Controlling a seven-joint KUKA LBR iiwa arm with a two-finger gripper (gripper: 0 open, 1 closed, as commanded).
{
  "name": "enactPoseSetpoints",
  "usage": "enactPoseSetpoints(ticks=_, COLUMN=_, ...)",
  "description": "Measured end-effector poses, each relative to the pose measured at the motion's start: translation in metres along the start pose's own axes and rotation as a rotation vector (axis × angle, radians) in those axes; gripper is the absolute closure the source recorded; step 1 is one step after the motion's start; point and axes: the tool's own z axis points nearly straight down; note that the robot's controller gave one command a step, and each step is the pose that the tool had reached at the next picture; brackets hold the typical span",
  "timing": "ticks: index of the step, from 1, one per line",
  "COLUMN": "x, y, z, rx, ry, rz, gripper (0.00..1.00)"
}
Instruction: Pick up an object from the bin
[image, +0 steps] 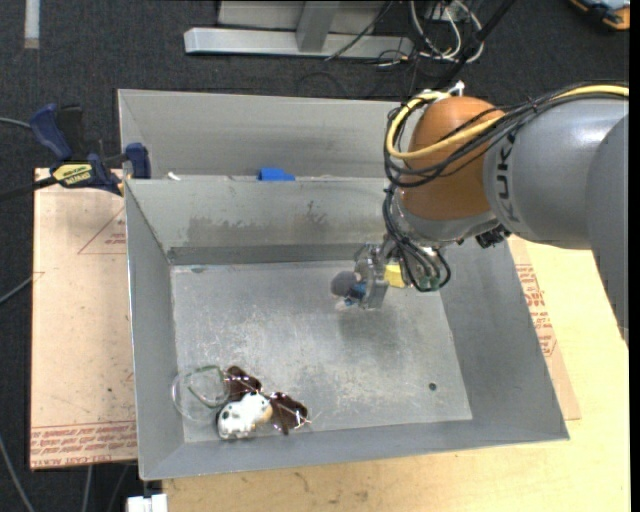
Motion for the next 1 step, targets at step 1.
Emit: enactPoseSetpoints(ticks=1, x=-0.0006, y=0.0001, z=-0.0092, rx=0.000, ry=-0.002, rz=0.000, gripper=1.00)
